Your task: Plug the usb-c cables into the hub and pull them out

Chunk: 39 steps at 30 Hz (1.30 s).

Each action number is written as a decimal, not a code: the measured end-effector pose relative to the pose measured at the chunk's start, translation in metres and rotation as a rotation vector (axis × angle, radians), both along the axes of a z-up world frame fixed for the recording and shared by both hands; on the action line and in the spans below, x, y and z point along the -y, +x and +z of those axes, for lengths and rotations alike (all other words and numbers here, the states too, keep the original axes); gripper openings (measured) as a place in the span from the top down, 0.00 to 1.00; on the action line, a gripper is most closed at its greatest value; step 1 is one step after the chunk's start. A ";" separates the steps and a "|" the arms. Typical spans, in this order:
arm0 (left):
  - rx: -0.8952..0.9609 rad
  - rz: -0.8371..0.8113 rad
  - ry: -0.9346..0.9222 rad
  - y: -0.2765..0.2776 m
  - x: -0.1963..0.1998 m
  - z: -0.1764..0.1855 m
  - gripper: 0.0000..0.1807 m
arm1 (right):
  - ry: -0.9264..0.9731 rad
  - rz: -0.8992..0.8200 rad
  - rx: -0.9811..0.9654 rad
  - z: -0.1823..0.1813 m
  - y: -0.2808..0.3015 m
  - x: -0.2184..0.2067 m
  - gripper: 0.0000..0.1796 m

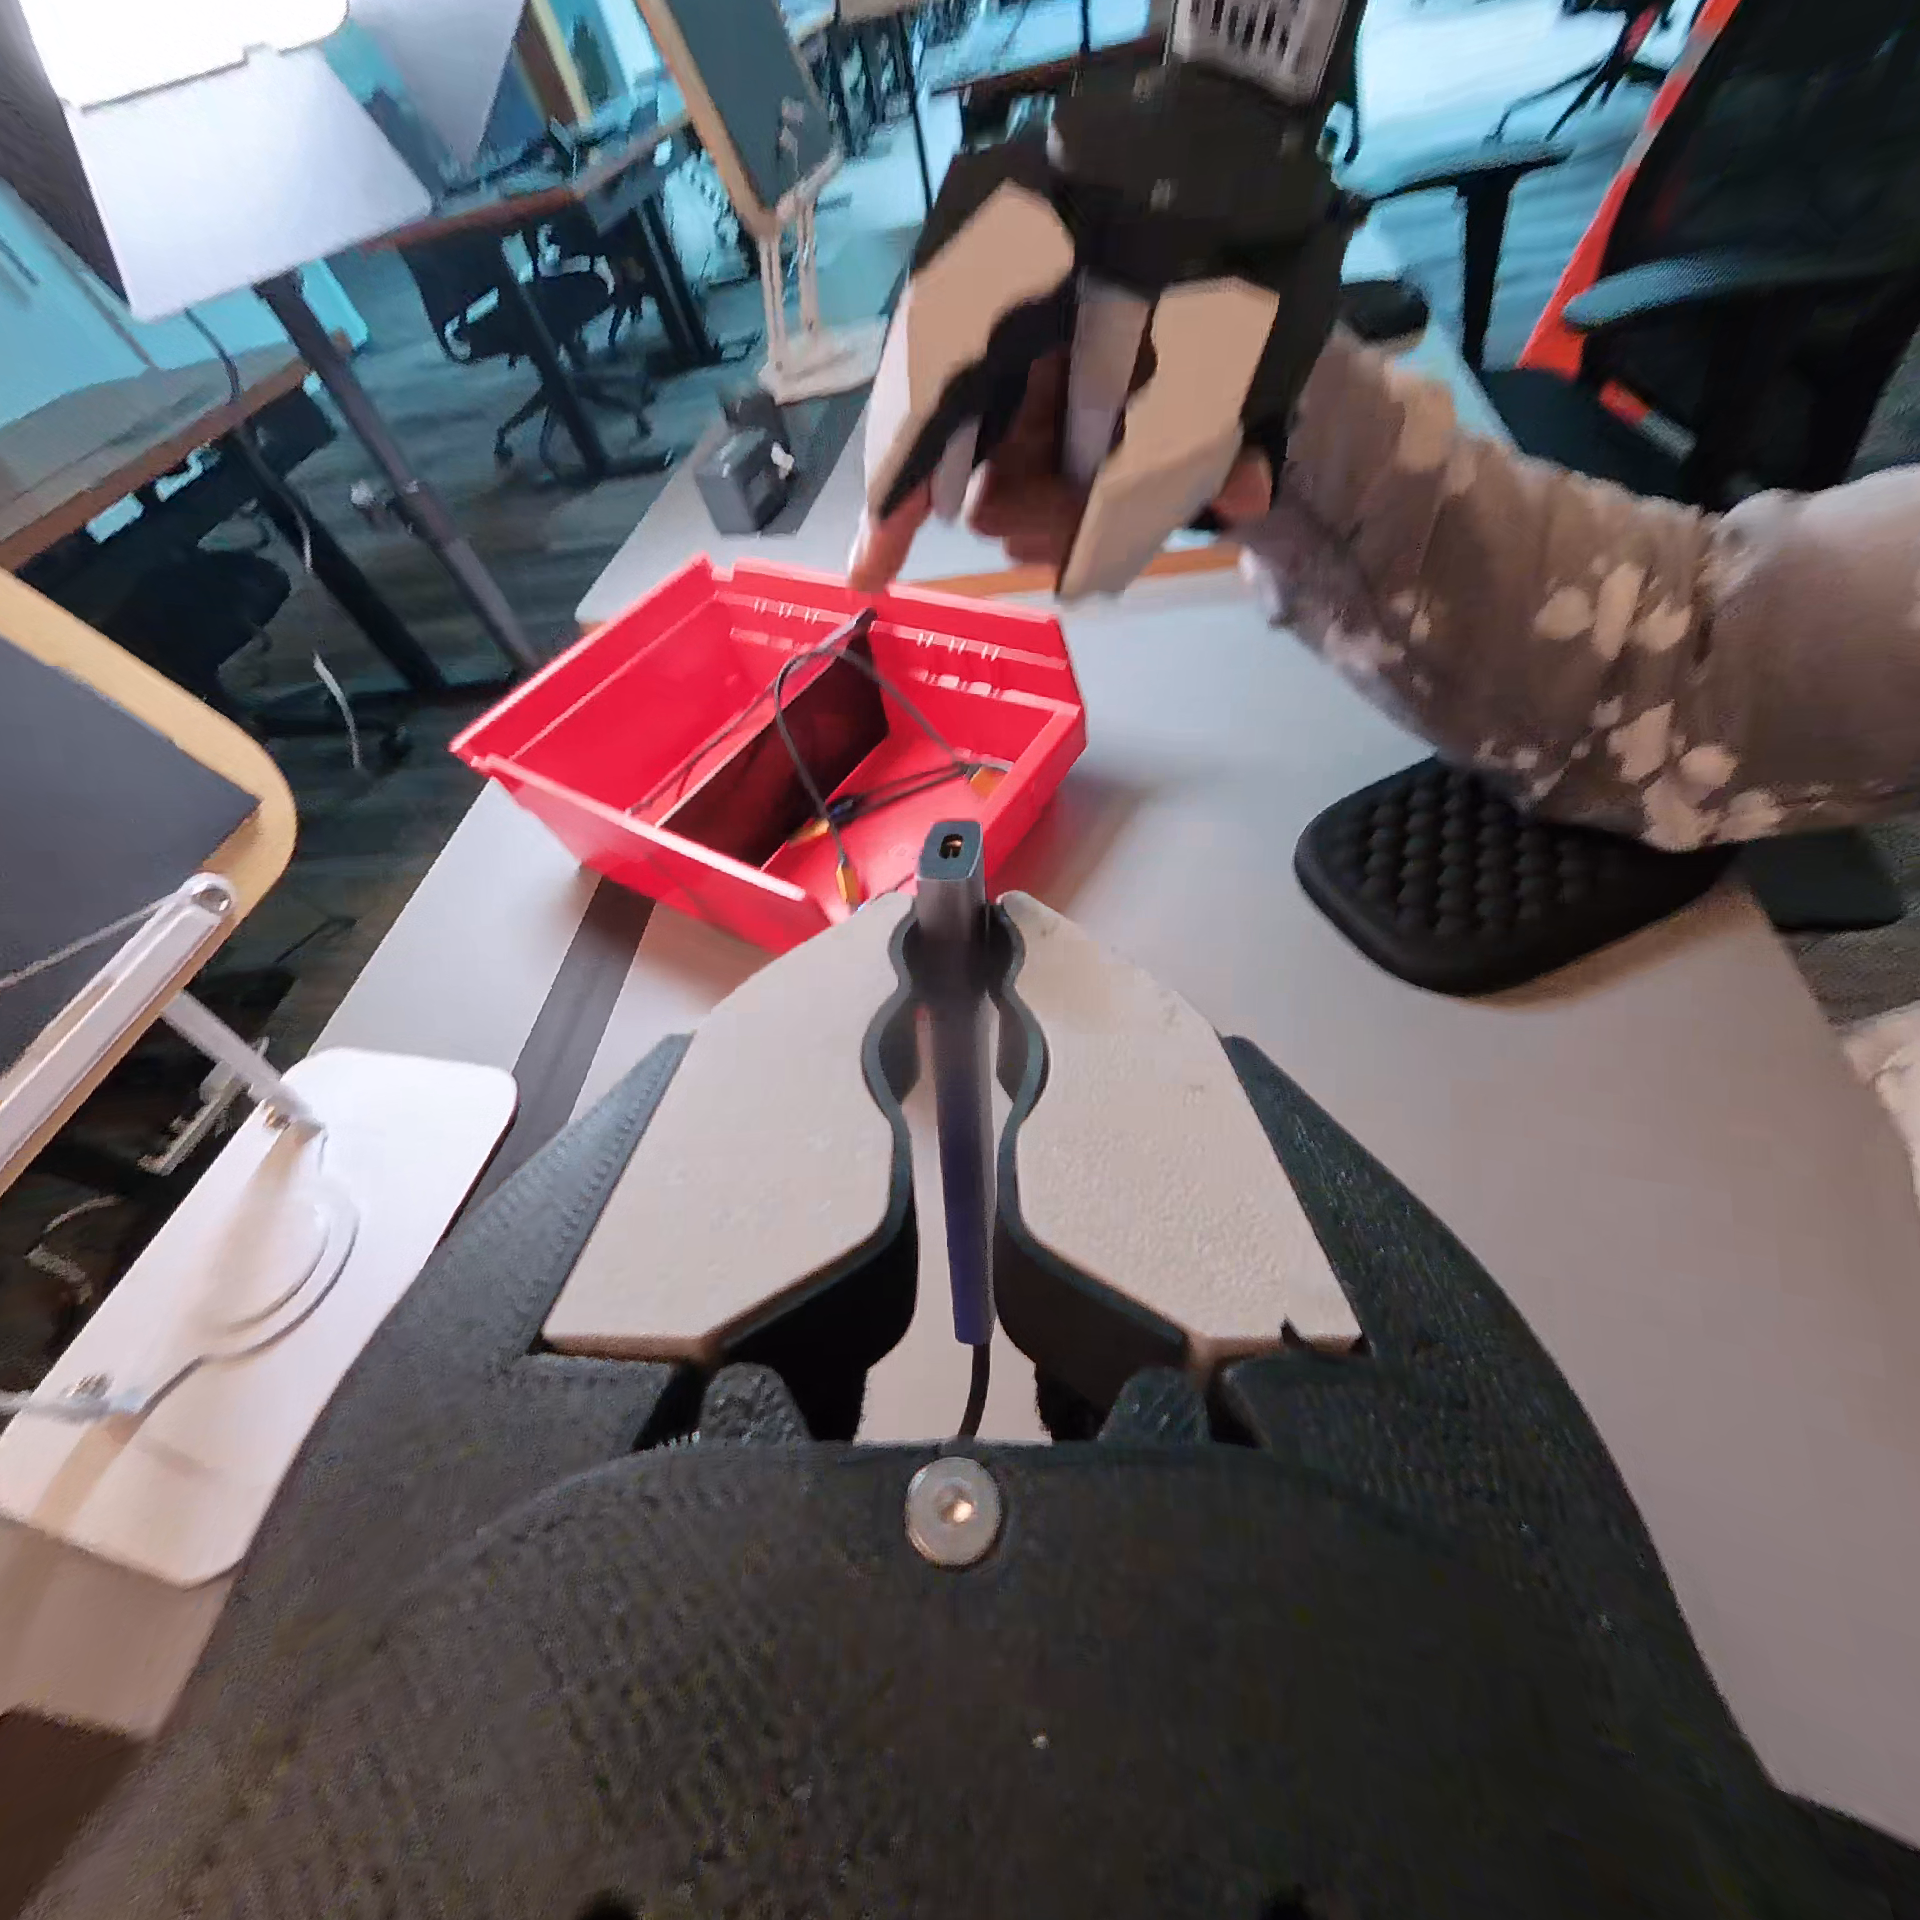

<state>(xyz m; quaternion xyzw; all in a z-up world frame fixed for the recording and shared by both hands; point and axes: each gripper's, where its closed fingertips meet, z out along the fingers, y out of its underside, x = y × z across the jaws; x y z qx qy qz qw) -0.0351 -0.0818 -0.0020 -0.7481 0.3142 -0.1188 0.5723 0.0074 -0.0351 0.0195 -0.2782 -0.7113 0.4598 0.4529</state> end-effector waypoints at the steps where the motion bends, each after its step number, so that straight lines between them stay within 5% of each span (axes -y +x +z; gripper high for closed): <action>1: 0.024 -0.015 0.020 0.004 0.000 0.005 0.94 | -0.003 0.036 0.006 -0.002 -0.004 0.013 0.78; 7: 0.107 -0.028 0.102 0.016 -0.004 0.020 0.94 | 0.036 0.046 0.038 -0.022 -0.031 0.048 0.82; 10: 0.137 -0.055 0.107 0.022 -0.004 0.021 0.95 | 0.010 0.047 0.034 -0.024 -0.035 0.051 0.95; 19: 0.160 -0.132 0.054 0.028 0.003 0.013 0.86 | -0.015 0.113 0.094 -0.024 -0.019 0.052 0.95; 39: -0.138 -0.156 0.048 0.029 0.008 -0.014 0.94 | 0.068 0.129 0.147 -0.036 -0.017 0.056 0.96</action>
